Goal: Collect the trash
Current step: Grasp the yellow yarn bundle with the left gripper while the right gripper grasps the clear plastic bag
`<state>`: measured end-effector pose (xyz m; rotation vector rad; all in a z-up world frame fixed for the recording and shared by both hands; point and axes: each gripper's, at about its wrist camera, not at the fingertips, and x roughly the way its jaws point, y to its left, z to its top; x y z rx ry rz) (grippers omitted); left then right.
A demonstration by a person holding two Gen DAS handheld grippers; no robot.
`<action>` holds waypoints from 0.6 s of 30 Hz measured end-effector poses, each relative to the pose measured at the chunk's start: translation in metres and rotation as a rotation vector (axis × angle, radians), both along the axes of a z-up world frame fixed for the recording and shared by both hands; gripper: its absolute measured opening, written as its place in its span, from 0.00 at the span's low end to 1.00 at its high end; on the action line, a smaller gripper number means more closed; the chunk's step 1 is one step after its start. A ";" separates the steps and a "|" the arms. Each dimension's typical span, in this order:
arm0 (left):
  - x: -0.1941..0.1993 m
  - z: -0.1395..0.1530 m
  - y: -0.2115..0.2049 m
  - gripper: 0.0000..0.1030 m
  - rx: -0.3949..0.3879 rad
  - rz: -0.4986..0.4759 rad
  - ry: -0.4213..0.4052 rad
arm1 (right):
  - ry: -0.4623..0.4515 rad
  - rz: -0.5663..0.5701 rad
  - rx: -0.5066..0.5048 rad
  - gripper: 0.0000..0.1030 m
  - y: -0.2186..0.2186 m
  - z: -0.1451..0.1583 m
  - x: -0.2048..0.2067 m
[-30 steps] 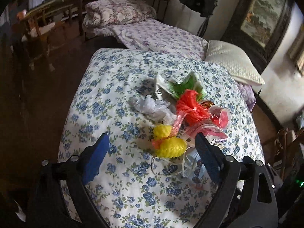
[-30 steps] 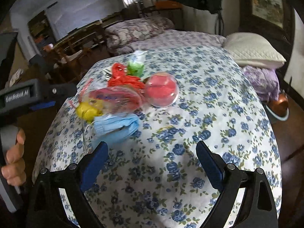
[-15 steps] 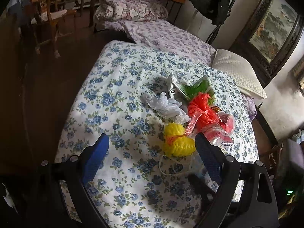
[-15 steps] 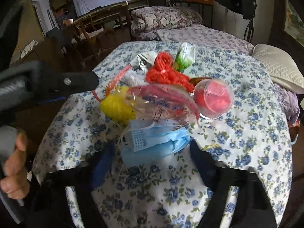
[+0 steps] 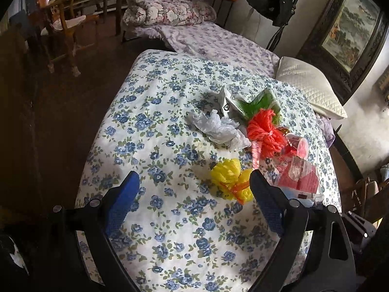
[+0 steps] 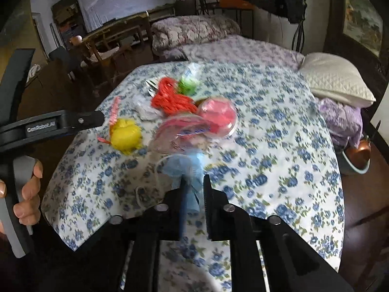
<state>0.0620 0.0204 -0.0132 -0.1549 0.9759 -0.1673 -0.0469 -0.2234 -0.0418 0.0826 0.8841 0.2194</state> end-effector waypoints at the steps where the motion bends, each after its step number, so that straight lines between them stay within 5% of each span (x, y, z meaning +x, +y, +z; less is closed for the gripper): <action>1: -0.001 0.000 -0.002 0.86 0.007 -0.005 -0.004 | -0.001 -0.021 0.004 0.42 -0.004 0.000 0.000; 2: -0.001 -0.001 -0.003 0.86 0.012 -0.010 -0.006 | -0.003 -0.046 0.020 0.55 -0.009 0.001 0.001; 7: 0.000 -0.004 -0.017 0.86 0.039 -0.058 -0.009 | -0.041 -0.104 0.102 0.68 -0.026 0.007 0.004; 14: 0.011 -0.022 -0.041 0.84 0.117 -0.065 0.007 | -0.041 -0.154 0.131 0.70 -0.035 0.006 0.008; 18: 0.011 -0.033 -0.051 0.57 0.139 -0.133 0.031 | -0.045 -0.153 0.124 0.70 -0.033 0.005 0.008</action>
